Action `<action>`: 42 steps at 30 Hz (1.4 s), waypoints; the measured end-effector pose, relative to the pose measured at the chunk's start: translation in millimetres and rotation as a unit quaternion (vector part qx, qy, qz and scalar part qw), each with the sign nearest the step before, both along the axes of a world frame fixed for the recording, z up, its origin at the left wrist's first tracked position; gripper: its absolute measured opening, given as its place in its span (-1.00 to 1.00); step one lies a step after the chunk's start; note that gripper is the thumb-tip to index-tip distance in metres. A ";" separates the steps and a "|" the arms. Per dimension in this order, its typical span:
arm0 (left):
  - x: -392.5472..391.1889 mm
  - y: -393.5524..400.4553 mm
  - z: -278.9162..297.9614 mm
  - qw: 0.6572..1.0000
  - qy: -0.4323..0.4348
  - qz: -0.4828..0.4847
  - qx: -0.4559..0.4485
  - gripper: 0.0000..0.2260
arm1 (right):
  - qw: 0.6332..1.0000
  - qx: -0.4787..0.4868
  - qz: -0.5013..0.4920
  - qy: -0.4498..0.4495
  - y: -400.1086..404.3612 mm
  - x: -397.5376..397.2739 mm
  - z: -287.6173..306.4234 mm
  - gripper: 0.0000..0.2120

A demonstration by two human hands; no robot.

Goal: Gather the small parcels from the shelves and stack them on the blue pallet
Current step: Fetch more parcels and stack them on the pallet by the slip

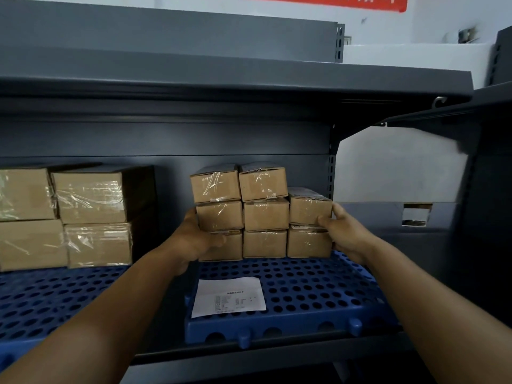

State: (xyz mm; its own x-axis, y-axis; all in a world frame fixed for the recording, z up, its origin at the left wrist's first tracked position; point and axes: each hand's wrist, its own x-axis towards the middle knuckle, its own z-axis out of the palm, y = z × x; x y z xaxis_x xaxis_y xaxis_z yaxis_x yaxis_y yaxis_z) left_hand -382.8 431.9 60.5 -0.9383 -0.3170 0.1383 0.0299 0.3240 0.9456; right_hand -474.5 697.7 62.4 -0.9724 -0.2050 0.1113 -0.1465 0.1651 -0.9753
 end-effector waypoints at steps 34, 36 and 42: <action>-30.3 31.9 -7.4 0.987 0.106 0.123 0.017 -0.13 | 0.979 0.089 -0.035 0.182 7.7 2.1 13.1 -0.74; -30.6 31.5 -7.6 0.987 0.104 0.122 0.011 -0.16 | 0.978 0.091 -0.040 0.183 8.1 2.9 12.7 -0.74; -29.7 23.9 -4.4 0.990 0.099 0.100 -0.007 -0.23 | 0.984 0.097 -0.025 0.151 7.4 2.7 12.6 -0.61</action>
State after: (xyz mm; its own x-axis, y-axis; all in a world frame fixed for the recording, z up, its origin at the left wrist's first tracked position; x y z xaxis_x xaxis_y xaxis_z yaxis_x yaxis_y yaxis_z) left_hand -412.5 455.8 56.1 -0.8105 -0.4908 0.3197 0.1488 0.3554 0.9228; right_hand -471.8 705.1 74.9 -0.9104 -0.2041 0.3600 -0.4116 0.3572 -0.8384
